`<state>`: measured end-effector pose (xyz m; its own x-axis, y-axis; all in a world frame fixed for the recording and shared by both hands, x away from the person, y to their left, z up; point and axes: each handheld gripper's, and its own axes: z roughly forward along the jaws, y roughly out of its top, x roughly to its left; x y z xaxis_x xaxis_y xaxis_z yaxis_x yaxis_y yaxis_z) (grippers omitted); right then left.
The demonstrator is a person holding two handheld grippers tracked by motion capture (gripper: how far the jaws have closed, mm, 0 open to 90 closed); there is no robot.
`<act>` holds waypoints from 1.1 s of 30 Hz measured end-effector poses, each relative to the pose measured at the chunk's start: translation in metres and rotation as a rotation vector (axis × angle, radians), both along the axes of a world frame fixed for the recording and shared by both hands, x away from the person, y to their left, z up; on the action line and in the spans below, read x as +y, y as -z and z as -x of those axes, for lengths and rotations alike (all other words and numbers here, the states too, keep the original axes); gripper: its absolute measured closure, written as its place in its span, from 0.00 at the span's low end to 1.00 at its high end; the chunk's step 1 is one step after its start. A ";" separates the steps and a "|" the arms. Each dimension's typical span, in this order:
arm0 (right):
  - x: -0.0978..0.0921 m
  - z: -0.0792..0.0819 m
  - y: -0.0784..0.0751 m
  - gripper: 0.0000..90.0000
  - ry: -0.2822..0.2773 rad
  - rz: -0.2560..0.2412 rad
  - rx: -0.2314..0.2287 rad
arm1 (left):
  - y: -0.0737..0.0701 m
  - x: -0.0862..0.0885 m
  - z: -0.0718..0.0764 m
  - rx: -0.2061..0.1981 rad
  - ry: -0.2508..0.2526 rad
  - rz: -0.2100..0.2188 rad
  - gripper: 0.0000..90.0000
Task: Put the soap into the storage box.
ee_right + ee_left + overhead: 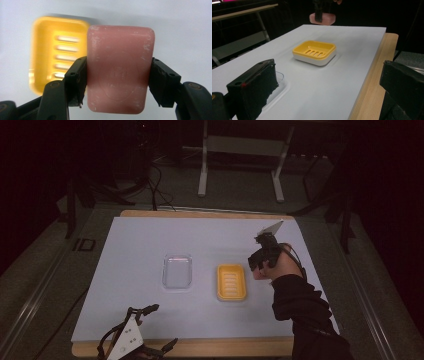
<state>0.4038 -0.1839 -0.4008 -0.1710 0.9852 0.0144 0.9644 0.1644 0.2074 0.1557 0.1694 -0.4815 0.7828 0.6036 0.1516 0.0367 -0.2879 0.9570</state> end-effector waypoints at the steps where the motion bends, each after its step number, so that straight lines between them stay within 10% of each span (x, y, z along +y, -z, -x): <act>1: 0.004 0.001 -0.002 0.42 -0.010 -0.010 -0.003 | 0.000 0.000 0.000 0.000 0.000 -0.002 0.02; 12: 0.037 0.008 -0.009 0.42 -0.062 -0.071 -0.025 | 0.000 0.000 0.000 -0.001 -0.002 -0.006 0.02; 33: 0.070 0.009 0.057 0.42 -0.034 -0.106 0.038 | -0.001 0.001 0.001 -0.008 -0.002 -0.001 0.02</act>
<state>0.3947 -0.1139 -0.4578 -0.2016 0.9714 0.1253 0.9661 0.1762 0.1887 0.1544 0.1706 -0.4804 0.7802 0.6051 0.1584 0.0299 -0.2890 0.9569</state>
